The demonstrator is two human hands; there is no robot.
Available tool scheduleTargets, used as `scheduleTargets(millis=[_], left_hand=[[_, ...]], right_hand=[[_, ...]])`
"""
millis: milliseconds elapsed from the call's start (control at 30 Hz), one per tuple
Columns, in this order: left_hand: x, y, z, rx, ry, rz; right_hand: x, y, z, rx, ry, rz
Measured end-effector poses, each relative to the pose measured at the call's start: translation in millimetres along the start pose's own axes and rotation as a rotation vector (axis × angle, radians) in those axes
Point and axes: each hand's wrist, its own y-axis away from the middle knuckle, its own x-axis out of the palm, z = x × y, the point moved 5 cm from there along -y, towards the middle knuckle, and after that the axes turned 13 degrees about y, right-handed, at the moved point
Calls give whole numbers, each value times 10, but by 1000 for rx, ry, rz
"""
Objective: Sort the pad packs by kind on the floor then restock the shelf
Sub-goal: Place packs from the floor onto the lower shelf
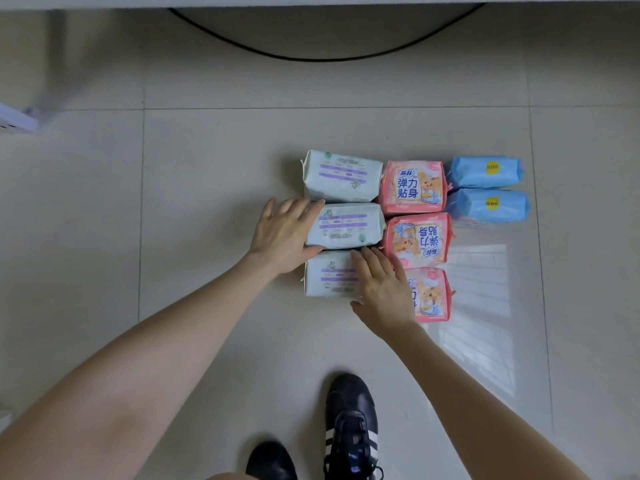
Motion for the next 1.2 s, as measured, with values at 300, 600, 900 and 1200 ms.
scheduleTargets(millis=[300, 600, 900, 1200], left_hand=[[43, -186, -18, 27, 190, 42], [-148, 77, 18, -46, 314, 49], [-730, 638, -90, -131, 383, 39], [-1865, 1127, -359, -184, 380, -20]], right_hand=[[48, -54, 23, 22, -52, -143], [-165, 221, 72, 15, -170, -120], [-815, 642, 72, 0, -264, 27], [-1987, 921, -161, 3, -226, 75]])
